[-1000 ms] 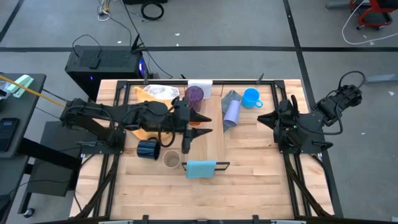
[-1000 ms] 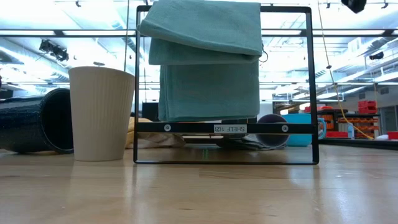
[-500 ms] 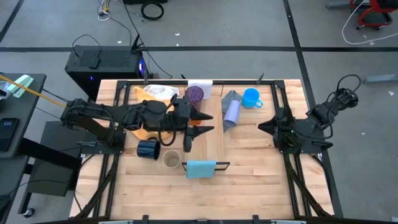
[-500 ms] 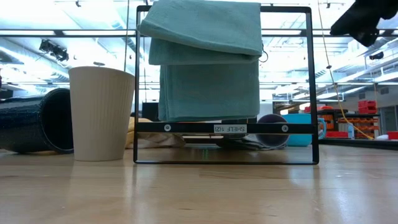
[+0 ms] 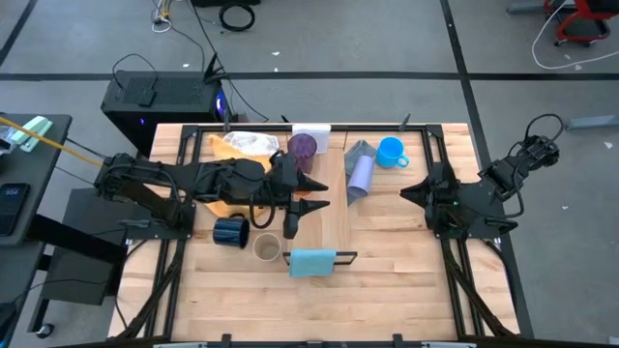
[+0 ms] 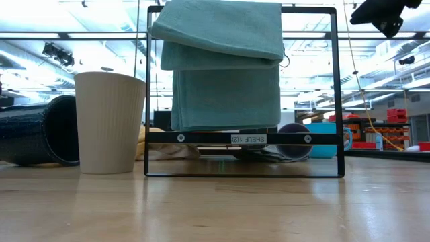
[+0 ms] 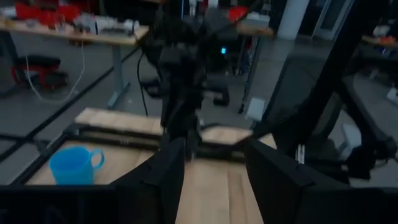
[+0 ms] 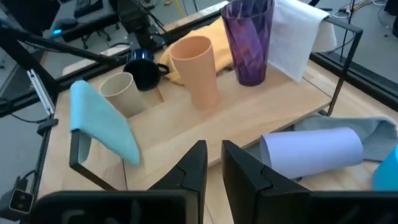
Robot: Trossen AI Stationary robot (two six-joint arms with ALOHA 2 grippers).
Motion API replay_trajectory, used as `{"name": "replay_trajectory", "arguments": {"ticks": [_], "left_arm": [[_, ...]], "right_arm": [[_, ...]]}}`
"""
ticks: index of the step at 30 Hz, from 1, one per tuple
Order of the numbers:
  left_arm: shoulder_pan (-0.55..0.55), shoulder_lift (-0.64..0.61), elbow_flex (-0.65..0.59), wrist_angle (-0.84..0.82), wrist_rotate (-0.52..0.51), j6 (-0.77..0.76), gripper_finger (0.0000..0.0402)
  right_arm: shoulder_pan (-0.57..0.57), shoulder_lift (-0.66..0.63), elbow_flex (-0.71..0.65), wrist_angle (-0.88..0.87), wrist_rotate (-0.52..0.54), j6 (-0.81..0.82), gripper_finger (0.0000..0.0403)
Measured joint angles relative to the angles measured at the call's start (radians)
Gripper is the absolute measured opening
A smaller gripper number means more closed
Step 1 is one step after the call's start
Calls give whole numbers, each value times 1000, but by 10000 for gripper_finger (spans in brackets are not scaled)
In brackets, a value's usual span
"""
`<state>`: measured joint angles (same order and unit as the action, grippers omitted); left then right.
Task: Stack small to large cups/mugs on shelf
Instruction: Put the dark blue mug on the shelf
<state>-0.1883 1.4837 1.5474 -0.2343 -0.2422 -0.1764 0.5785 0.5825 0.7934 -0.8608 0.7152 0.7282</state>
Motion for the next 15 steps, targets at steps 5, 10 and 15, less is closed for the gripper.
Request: {"name": "replay_trajectory", "arguments": {"ticks": [5, 10, 15], "left_arm": [[11, 0, 0, -120, 55, -25, 176], [45, 0, 0, -221, 106, -65, 170], [68, 0, 0, -233, 133, -76, 169]], "right_arm": [[0, 29, 0, -1, -19, 89, 54], [-3, 49, 0, -8, -14, 133, 47], [-95, 52, 1, -147, -26, 202, 37]]}}
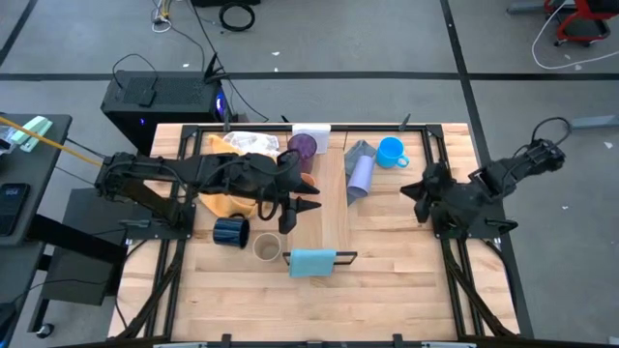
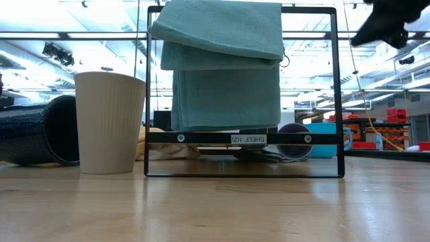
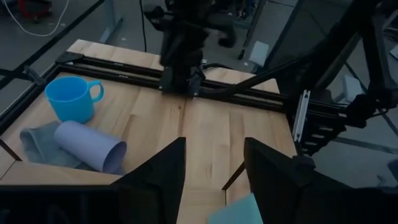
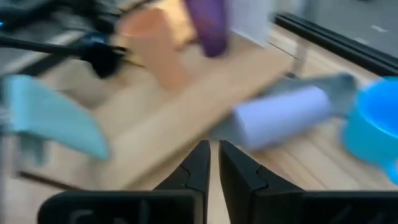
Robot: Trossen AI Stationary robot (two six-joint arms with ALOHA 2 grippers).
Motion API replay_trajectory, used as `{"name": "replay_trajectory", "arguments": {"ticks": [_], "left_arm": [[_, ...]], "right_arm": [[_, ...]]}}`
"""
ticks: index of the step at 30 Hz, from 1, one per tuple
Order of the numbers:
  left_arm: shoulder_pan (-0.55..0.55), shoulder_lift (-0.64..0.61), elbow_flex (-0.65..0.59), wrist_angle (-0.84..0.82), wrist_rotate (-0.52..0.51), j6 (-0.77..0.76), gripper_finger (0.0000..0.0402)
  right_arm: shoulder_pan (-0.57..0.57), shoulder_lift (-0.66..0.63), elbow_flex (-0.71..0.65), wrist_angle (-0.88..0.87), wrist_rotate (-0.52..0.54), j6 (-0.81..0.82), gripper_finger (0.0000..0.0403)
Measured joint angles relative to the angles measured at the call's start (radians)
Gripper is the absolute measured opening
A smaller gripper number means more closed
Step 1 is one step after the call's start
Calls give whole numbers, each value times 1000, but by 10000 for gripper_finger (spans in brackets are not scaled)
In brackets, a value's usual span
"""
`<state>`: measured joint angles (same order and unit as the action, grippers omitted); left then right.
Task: Stack small to large cups/mugs on shelf
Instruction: Put the dark blue mug on the shelf
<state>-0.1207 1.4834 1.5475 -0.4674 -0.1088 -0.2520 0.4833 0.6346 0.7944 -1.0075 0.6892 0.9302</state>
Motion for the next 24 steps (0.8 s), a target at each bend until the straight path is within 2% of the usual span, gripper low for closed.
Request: {"name": "replay_trajectory", "arguments": {"ticks": [3, 9, 15, 20, 24], "left_arm": [[0, 0, 0, -1, 1, 1, 169], [0, 0, 0, -2, 2, 1, 167], [-2, -12, 1, -39, 4, -24, 167], [-3, -48, 0, -353, 37, -151, 164], [-18, -84, -1, -626, 44, -340, 159]], "right_arm": [[-76, -8, 0, -51, -43, 6, 32], [-211, -16, 0, -43, -93, -65, 25], [-310, -15, 0, -8, -194, -128, 22], [-332, -15, 0, 17, -212, -155, 22], [-333, -14, 0, 22, -220, -163, 22]]}}
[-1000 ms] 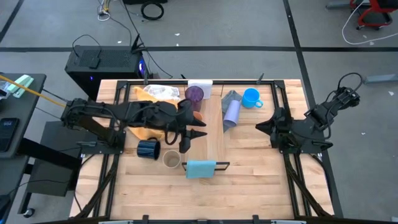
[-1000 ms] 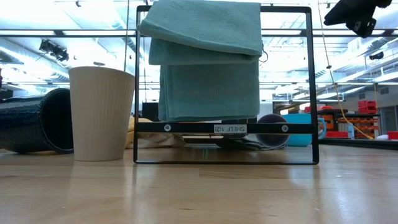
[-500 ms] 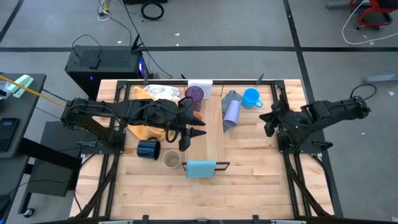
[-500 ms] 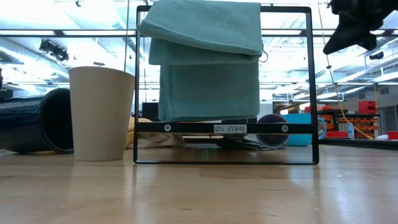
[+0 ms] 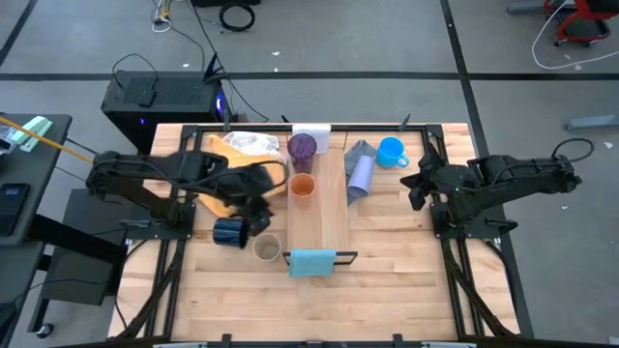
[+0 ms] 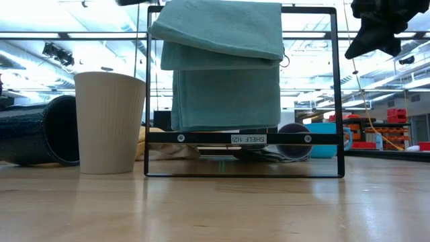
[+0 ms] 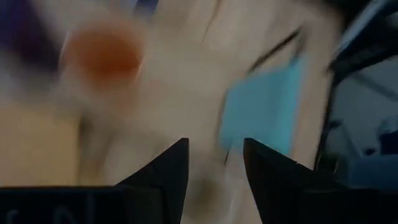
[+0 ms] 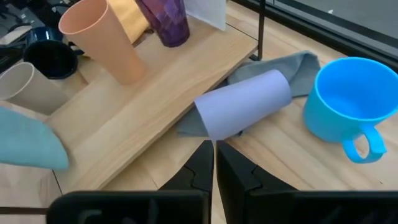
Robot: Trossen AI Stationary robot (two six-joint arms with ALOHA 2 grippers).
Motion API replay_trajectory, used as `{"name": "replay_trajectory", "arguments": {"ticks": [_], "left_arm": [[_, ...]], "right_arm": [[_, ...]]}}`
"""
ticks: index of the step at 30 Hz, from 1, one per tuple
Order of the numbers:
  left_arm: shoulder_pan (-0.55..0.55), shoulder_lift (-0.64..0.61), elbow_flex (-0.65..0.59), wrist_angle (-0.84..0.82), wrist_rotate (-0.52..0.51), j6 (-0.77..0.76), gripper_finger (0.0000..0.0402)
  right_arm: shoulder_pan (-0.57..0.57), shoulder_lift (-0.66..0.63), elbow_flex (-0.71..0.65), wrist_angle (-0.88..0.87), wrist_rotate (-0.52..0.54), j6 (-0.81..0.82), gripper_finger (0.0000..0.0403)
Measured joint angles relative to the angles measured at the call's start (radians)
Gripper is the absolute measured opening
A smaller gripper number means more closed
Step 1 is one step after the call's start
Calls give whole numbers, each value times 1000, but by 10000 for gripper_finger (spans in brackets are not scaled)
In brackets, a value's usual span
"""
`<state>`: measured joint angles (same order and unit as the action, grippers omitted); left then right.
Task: Stack small to large cups/mugs on shelf
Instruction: Put the dark blue mug on the shelf
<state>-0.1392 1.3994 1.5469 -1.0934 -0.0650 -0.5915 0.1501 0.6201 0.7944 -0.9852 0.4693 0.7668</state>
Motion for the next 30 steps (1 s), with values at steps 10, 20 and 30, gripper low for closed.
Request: {"name": "replay_trajectory", "arguments": {"ticks": [10, 20, 30], "left_arm": [[-9, 19, 0, -367, -37, -576, 153], [-6, 143, 0, -378, 41, -443, 188], [-11, 219, -1, -449, 67, -441, 223]], "right_arm": [[0, 0, 0, 16, -4, -11, 22], [1, 1, 0, 45, -90, -8, 22], [1, 1, 0, 45, -99, -11, 22]]}}
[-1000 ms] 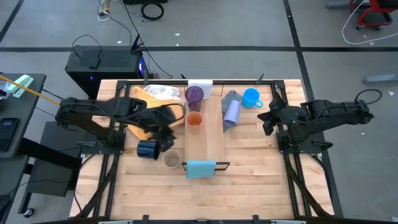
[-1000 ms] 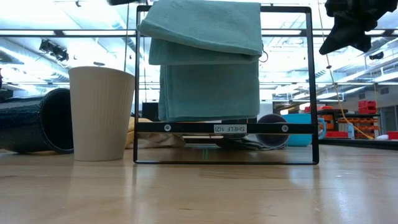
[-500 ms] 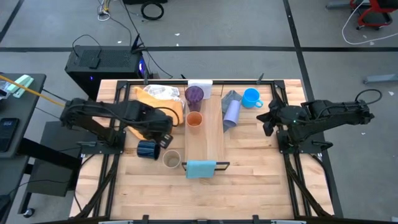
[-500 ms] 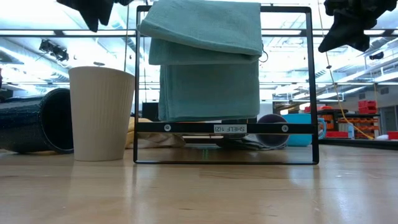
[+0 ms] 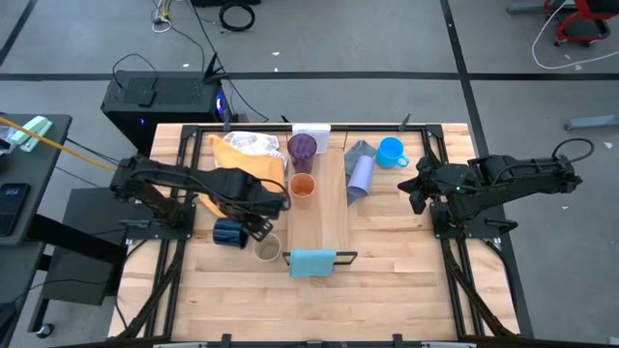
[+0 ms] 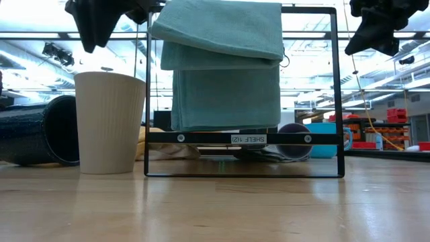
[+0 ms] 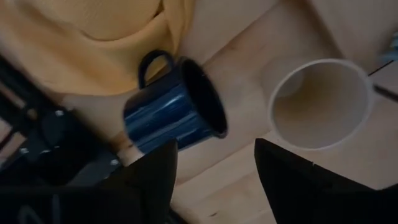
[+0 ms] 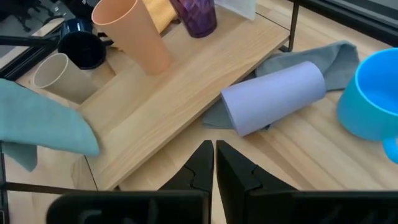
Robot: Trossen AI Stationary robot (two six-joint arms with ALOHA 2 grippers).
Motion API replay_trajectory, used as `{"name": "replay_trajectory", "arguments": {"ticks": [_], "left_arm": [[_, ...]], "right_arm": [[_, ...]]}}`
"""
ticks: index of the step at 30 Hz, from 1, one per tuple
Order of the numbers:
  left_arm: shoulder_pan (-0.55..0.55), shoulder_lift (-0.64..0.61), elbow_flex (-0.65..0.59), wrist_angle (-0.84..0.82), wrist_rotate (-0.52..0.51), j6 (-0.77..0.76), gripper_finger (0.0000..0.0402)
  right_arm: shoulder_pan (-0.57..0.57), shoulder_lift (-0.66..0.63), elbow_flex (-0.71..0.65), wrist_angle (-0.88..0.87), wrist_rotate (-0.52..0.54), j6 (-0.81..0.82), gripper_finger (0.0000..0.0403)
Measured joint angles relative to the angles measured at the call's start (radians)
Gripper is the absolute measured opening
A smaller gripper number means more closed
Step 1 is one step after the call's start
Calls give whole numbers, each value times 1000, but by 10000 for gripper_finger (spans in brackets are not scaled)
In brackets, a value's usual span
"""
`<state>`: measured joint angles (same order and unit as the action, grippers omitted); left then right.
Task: Stack small to large cups/mugs on shelf
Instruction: Put the dark blue mug on the shelf
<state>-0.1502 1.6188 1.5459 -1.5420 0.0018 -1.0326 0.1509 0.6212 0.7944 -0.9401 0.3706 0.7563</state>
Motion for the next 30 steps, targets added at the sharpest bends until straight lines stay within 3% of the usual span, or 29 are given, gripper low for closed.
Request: {"name": "replay_trajectory", "arguments": {"ticks": [6, 12, 23, 30], "left_arm": [[0, 19, -7, 7, -5, -76, 212], [-1, 23, -94, 41, 3, -105, 195], [-5, 23, -204, 202, 48, -117, 193], [-5, 54, -213, 206, 24, -109, 183]], "right_arm": [[0, 0, 0, 0, -13, -8, 22], [0, 0, 0, 3, -29, -20, 22], [1, 0, 0, 16, -32, -34, 22], [1, 0, 0, 39, -32, -34, 22]]}}
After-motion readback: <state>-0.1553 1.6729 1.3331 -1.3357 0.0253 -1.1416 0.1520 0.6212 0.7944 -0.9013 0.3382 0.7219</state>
